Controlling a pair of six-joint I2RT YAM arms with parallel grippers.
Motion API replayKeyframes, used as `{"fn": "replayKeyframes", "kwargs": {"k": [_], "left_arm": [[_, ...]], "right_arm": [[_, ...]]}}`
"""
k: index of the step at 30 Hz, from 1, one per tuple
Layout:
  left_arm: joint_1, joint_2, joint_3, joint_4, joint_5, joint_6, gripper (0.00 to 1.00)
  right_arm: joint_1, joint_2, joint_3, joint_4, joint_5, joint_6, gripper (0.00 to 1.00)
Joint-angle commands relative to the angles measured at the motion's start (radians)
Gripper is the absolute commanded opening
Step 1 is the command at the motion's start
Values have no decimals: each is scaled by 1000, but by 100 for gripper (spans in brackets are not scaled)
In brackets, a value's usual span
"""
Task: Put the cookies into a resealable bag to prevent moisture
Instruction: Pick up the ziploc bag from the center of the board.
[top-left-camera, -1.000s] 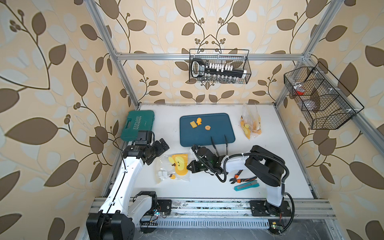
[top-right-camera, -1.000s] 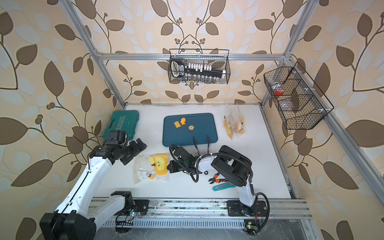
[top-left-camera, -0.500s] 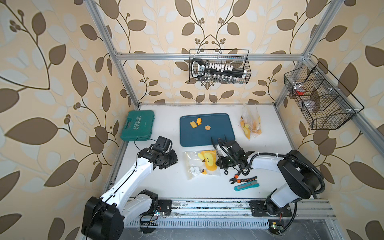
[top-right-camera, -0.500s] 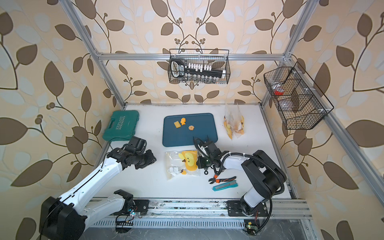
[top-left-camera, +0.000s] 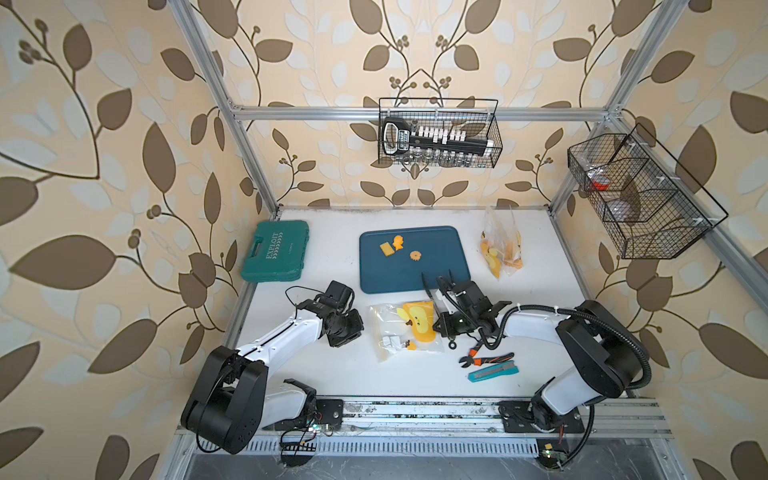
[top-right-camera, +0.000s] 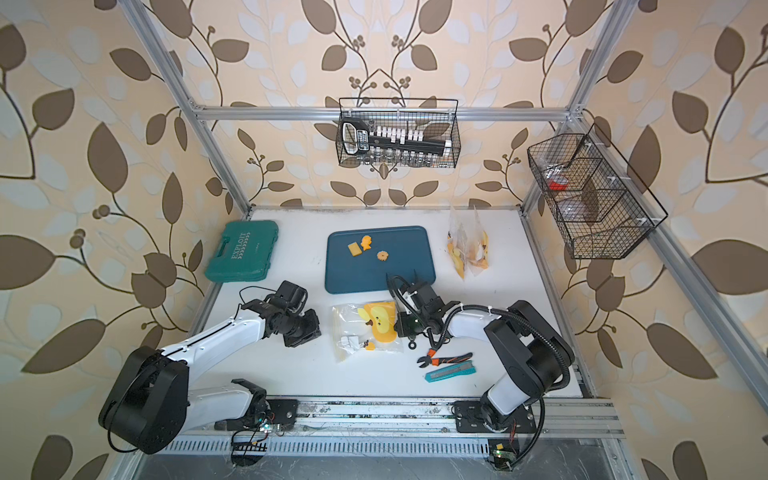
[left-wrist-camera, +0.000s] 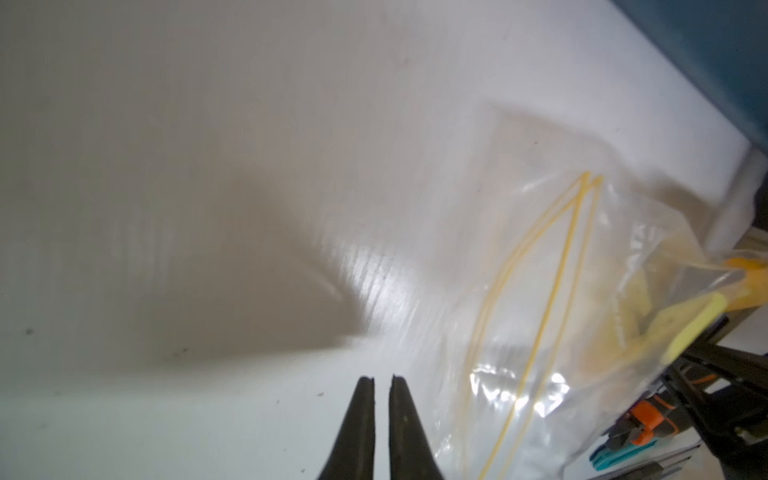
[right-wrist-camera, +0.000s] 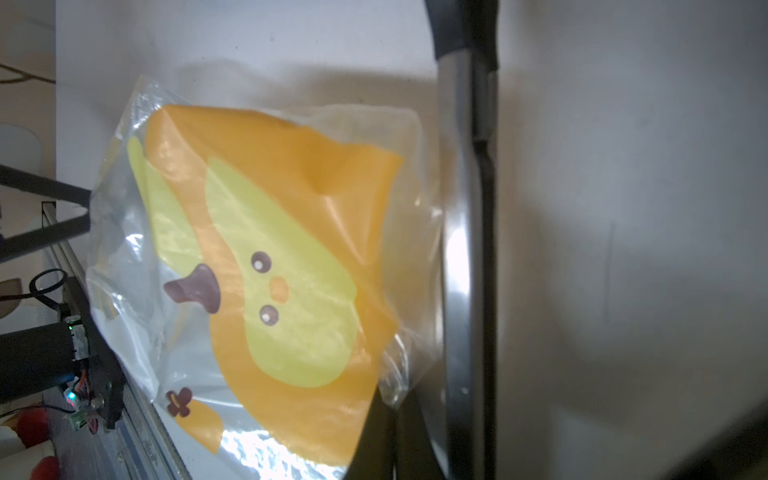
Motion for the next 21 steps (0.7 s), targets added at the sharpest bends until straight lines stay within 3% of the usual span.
{"fn": "replayKeyframes", "kwargs": {"k": [1, 6, 14, 21], "left_arm": [[-15, 16, -31, 69, 48, -38, 12], [-35, 48, -45, 138, 72, -60, 13], [-37, 92, -68, 272, 170, -89, 33], [-37, 19, -88, 360, 216, -107, 52]], "right_arm": [[-4, -8, -26, 23, 4, 54, 0], [-4, 1, -27, 29, -6, 68, 0], [-4, -4, -66, 64, 30, 140, 0], [-4, -3, -136, 166, 44, 238, 0]]}}
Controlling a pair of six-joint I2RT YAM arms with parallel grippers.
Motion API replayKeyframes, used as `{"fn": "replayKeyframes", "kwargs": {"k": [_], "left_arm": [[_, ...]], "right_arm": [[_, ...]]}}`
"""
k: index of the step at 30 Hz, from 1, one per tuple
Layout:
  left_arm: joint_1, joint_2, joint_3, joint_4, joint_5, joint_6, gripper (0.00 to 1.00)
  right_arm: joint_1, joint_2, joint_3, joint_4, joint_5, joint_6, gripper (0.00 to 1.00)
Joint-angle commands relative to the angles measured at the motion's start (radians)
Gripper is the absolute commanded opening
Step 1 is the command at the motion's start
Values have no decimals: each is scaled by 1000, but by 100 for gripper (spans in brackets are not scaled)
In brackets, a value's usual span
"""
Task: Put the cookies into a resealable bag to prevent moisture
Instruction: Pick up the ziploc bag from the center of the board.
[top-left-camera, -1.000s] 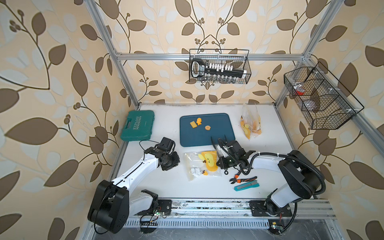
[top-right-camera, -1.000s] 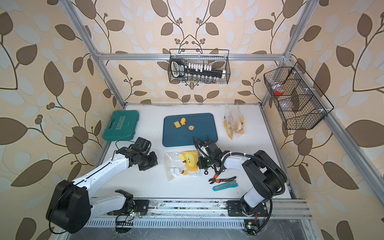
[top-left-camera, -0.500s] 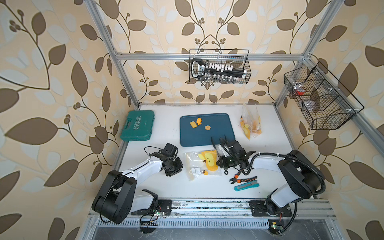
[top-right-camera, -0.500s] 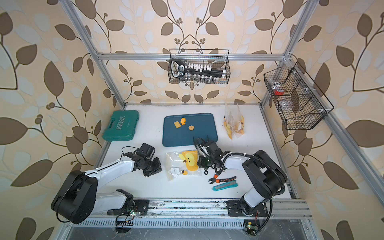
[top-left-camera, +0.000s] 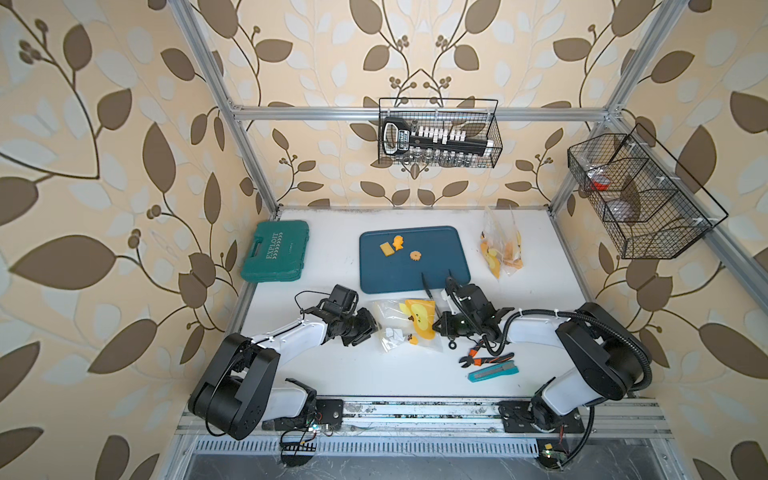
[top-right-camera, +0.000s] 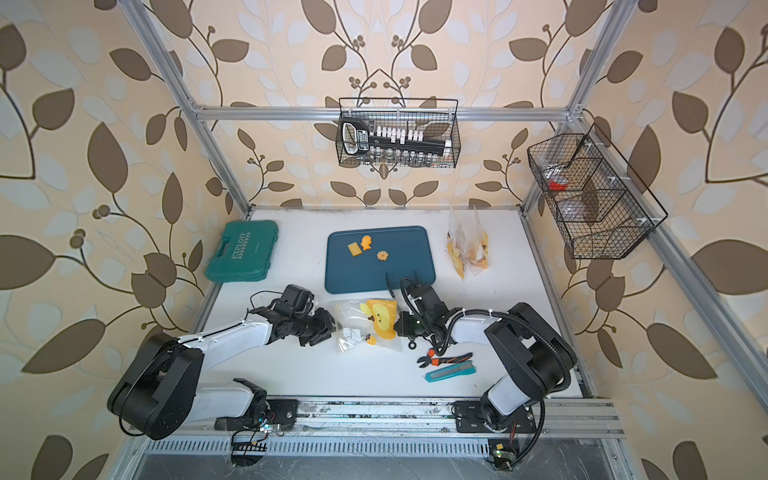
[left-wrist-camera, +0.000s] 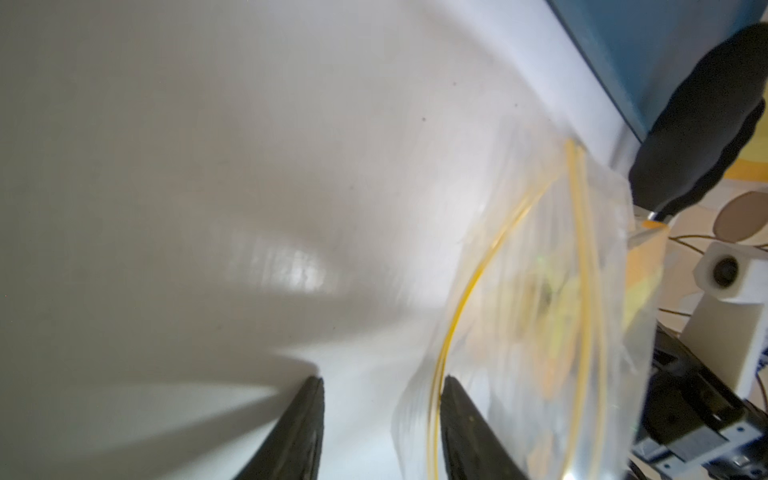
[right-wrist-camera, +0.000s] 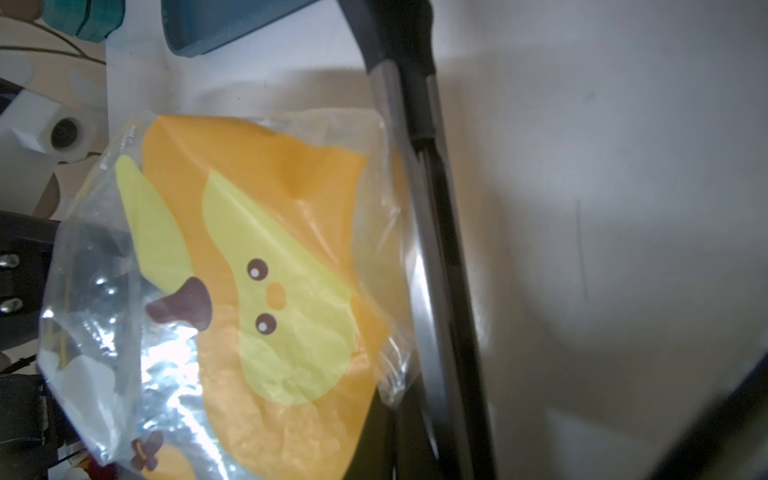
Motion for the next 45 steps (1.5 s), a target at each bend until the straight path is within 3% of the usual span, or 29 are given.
{"fn": "replayKeyframes", "kwargs": {"k": [1, 8, 15, 19, 23, 30, 40, 45], "left_arm": [[-10, -55, -12, 38, 32, -5, 55], [-10, -164, -9, 80, 58, -50, 70], [-10, -154, 10, 221, 133, -131, 79], [-10, -130, 35, 264, 143, -169, 67], [-10, -140, 29, 345, 143, -253, 53], [-12, -171, 44, 369, 150, -304, 37], [-14, -175, 49, 341, 156, -292, 8], [-14, -149, 68, 323, 157, -264, 11]], "right_arm": [[-2, 13, -54, 8, 45, 70, 0], [-2, 16, -81, 61, 49, 120, 0], [19, 17, -85, 101, 48, 154, 0], [50, 5, -88, 145, 70, 212, 0], [89, -7, -119, 227, 146, 360, 0], [139, 5, -163, 386, 234, 518, 0], [141, 47, -154, 465, 214, 538, 0], [150, 11, -142, 438, 222, 475, 0]]}}
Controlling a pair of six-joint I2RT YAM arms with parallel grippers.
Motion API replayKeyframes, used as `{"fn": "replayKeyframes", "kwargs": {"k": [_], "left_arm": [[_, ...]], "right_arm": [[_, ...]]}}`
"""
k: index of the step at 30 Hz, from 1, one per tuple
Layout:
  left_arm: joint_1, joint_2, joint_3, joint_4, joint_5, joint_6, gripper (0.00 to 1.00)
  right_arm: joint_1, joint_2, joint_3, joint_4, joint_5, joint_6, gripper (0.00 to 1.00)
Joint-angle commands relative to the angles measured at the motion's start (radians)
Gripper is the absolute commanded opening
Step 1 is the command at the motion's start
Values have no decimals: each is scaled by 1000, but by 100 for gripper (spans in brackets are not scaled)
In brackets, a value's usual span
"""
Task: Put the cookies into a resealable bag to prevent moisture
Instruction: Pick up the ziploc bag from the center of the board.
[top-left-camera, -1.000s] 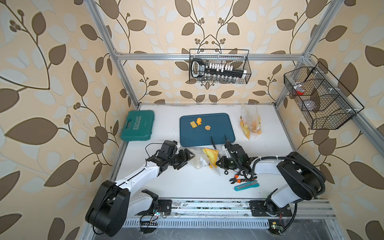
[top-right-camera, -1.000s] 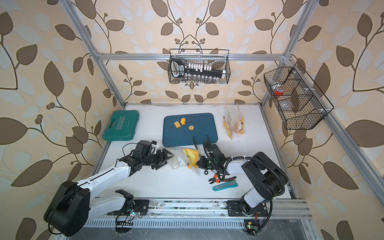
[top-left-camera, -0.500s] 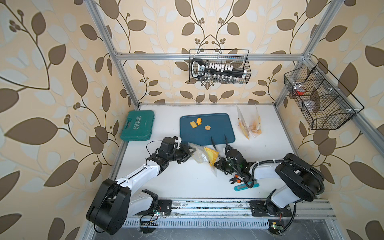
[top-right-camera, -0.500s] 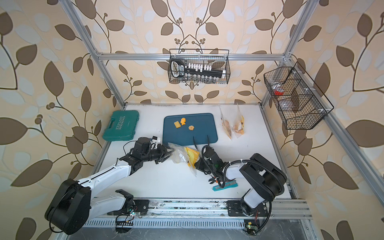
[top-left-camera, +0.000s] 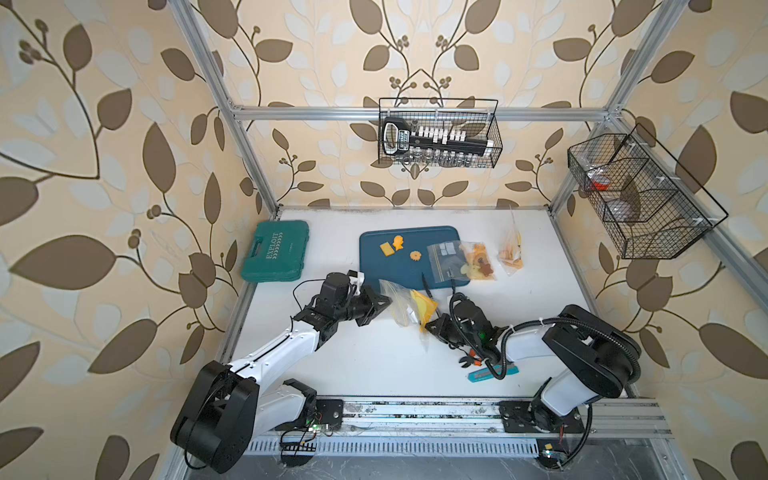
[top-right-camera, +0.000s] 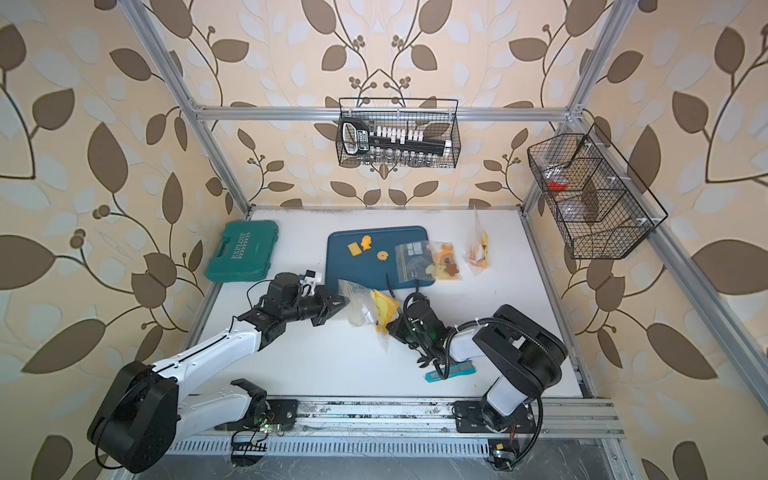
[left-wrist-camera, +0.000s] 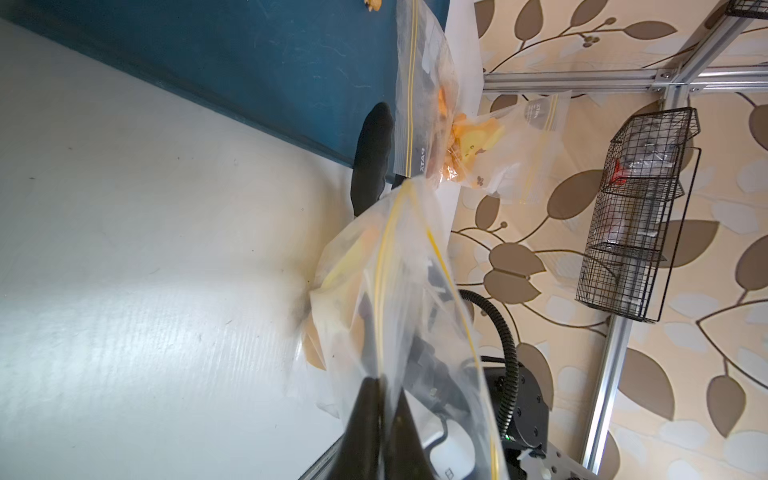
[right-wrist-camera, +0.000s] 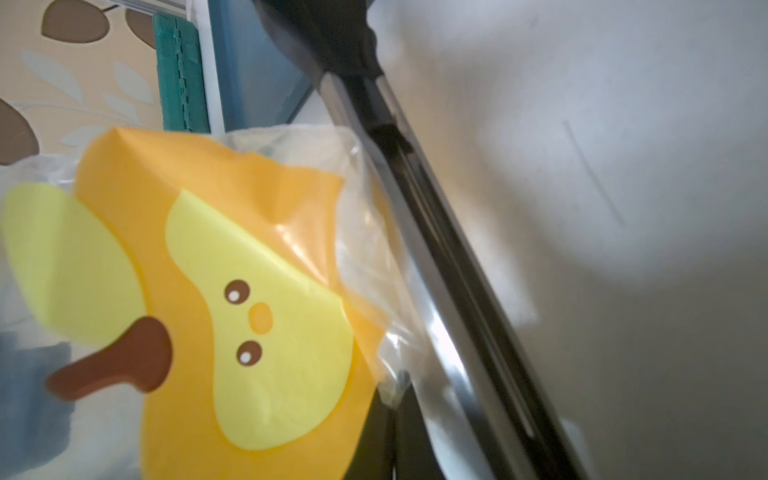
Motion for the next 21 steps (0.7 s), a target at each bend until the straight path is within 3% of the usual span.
{"fn": "replayKeyframes", "kwargs": {"k": [1, 7, 11, 13, 16, 18, 19, 21], "left_arm": [[-7, 12, 56, -14, 13, 41, 14], [-8, 44, 76, -37, 19, 63, 17], [-7, 31, 89, -84, 1, 89, 0], [-7, 13, 133, -193, -34, 139, 0], [-7, -31, 266, -474, -143, 263, 0], [-5, -56, 378, -678, -235, 355, 0], [-4, -56, 433, -760, -276, 396, 0], [0, -28, 587, -964, -372, 490, 0]], "right_arm": [[9, -33, 10, 0, 24, -37, 0], [9, -44, 12, -11, 19, -68, 0], [10, -58, 4, -6, 26, -91, 0], [9, -94, 3, -13, 40, -143, 5], [9, -209, 14, -74, 89, -290, 62], [8, -301, 26, -140, 140, -394, 95], [9, -338, 32, -172, 179, -424, 99], [8, -398, 65, -289, 308, -462, 100]]}}
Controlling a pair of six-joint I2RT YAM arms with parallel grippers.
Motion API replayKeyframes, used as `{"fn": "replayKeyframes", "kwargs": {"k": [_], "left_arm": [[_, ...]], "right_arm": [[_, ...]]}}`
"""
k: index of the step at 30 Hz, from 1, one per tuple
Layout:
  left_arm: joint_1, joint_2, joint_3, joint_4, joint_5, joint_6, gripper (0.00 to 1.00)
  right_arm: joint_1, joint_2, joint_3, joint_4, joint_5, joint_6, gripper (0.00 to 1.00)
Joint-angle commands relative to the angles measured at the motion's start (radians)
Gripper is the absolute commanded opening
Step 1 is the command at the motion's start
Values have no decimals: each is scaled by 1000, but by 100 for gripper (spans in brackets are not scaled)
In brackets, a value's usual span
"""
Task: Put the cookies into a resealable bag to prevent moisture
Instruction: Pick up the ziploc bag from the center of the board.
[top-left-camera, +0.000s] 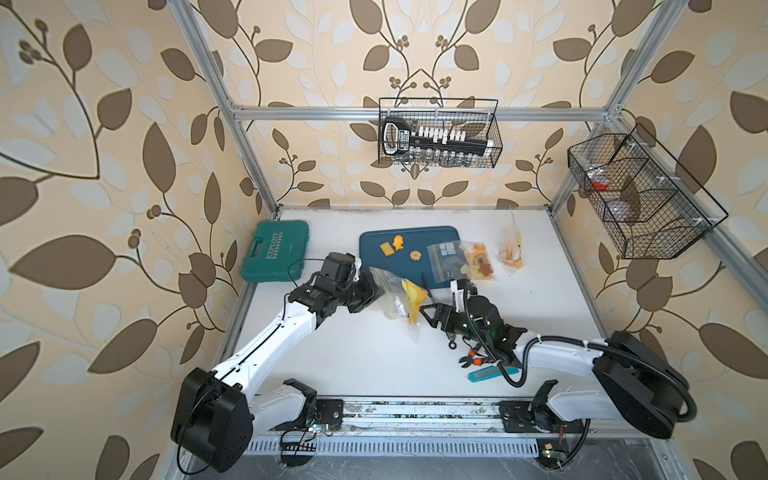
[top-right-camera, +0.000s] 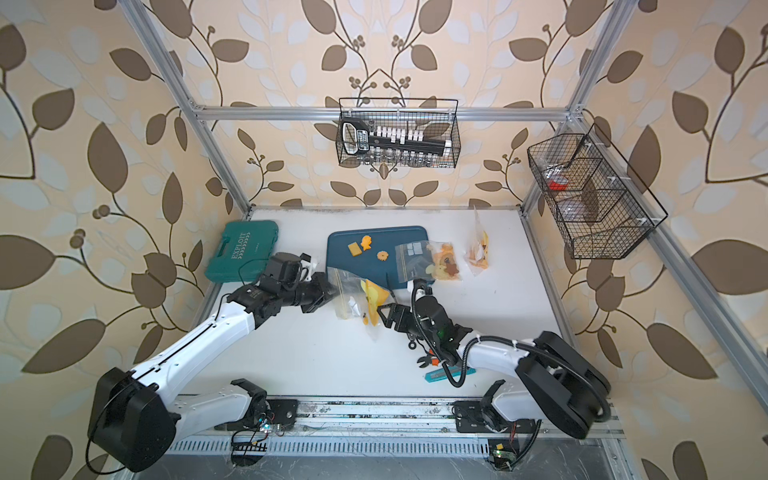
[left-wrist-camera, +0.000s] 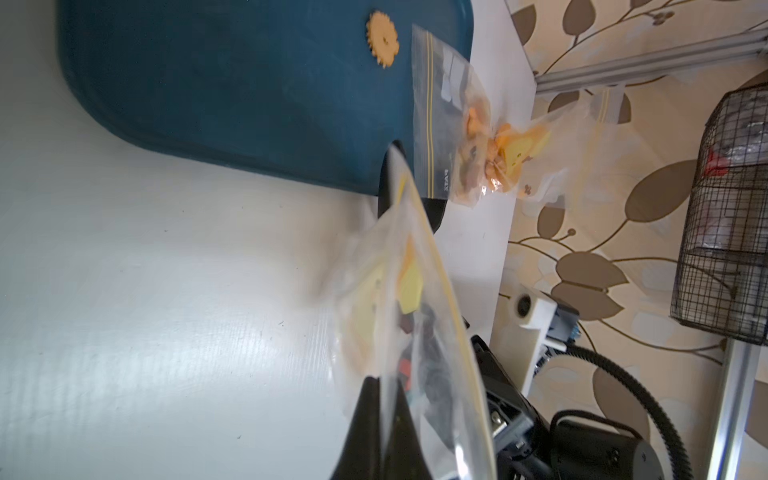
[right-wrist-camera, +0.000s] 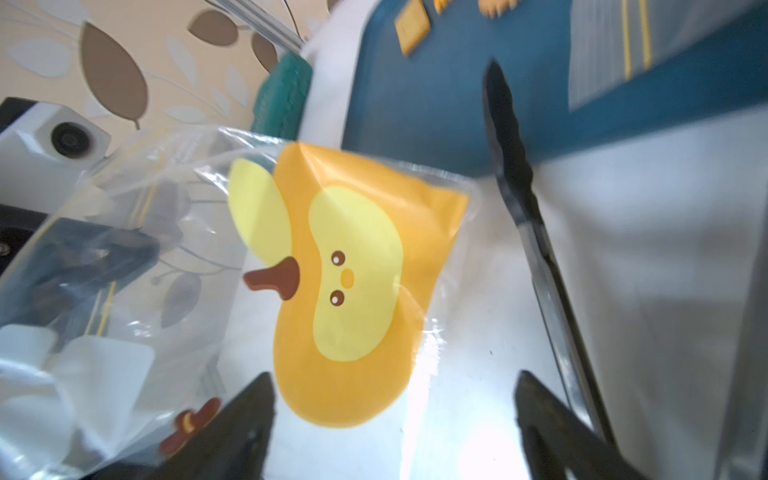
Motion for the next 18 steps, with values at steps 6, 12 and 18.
{"fn": "replayKeyframes", "kwargs": {"k": [6, 12, 18], "left_arm": [[18, 152, 614, -876, -606, 365, 0], [21, 334, 923, -1226, -1141, 303, 0], [22, 442, 846, -1101, -969, 390, 0]], "right_arm": [[-95, -44, 163, -464, 324, -289, 94], [-217, 25, 231, -550, 313, -419, 92], [-193, 157, 332, -563, 340, -626, 99]]}}
